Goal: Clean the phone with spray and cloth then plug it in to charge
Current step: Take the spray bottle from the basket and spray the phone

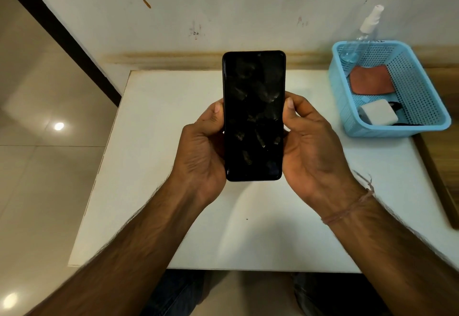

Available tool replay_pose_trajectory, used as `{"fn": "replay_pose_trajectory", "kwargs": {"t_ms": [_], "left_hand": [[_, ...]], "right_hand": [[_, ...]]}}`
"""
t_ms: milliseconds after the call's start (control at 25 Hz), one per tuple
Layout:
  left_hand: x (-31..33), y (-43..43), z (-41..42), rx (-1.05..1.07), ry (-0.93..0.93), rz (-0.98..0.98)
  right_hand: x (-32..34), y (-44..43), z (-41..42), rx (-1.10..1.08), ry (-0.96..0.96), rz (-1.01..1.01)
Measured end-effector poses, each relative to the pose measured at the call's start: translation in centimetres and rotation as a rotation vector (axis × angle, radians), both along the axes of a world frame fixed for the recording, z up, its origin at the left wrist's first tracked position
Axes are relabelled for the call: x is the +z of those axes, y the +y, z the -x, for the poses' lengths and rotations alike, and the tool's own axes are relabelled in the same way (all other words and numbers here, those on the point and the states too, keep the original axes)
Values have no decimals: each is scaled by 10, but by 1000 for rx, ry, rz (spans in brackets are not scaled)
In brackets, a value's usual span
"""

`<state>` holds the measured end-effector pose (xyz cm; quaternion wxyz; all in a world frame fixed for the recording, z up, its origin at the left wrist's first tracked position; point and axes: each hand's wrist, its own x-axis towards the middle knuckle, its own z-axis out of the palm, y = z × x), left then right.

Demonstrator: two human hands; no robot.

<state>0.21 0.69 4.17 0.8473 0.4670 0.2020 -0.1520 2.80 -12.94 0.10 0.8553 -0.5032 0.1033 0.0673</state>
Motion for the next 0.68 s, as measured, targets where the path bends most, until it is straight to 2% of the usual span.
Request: {"fn": "replay_pose_trajectory", "kwargs": {"t_ms": [120, 240, 360, 520, 600, 680], "left_hand": [[-20, 2, -7, -47, 19, 55], [-32, 4, -14, -94, 72, 127], [-43, 5, -17, -115, 107, 236], [-51, 3, -18, -110, 106, 263], [-50, 3, -17, -89, 92, 274], [-52, 3, -17, -68, 83, 282]], "right_hand": [[0, -2, -1, -1, 57, 17], [2, -6, -3, 5, 37, 167], [2, -20, -14, -33, -96, 478], [9, -77, -73, -563, -270, 1040], [10, -105, -111, -626, -171, 1254], [-2, -121, -140, -521, -7, 1385]]}}
